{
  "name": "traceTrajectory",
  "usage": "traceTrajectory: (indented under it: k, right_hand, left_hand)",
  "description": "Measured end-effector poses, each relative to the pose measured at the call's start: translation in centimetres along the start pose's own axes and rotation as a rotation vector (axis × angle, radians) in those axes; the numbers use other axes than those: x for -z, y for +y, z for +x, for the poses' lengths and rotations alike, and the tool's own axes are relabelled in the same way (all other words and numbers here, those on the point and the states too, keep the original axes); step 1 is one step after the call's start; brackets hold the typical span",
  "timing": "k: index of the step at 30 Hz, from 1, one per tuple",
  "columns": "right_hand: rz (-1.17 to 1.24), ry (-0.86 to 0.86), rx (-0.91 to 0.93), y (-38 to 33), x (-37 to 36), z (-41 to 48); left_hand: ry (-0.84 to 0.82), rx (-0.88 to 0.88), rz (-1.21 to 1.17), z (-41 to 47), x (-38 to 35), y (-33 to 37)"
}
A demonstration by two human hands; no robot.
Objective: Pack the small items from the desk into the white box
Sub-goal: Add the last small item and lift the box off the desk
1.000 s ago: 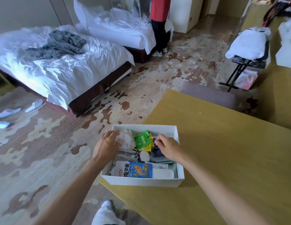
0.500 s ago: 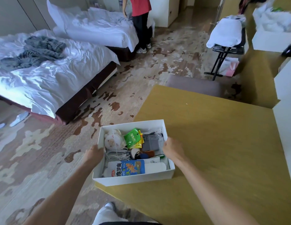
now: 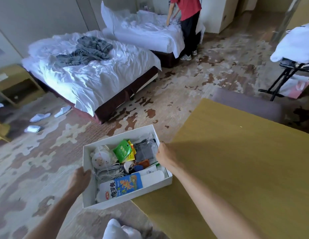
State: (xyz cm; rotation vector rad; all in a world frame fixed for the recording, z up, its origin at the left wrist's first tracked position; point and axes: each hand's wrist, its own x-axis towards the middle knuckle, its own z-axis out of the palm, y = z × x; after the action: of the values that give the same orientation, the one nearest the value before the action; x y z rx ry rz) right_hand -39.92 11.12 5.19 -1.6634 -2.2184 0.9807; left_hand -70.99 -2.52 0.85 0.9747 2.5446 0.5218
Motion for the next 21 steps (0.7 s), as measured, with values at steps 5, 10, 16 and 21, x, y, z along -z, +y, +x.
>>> traceTrajectory:
  k: [5, 10, 16, 21]
  right_hand:
    - [-0.102, -0.049, 0.112, -9.1, -5.9, 5.6]
    - [-0.184, -0.143, 0.204, -20.4, -13.8, 11.7]
    - [-0.277, -0.209, 0.389, -33.7, -22.9, 17.7]
    - [-0.375, -0.321, 0.561, -44.2, -30.5, 22.4]
  left_hand:
    - [0.028, 0.129, -0.052, 4.9, 4.4, -7.9]
    - [0.098, 0.200, -0.079, 10.3, 10.2, -15.9]
    - [0.198, 0.329, -0.142, 14.6, 17.6, -24.0]
    - [0.297, 0.532, -0.183, 17.2, 21.7, -30.5]
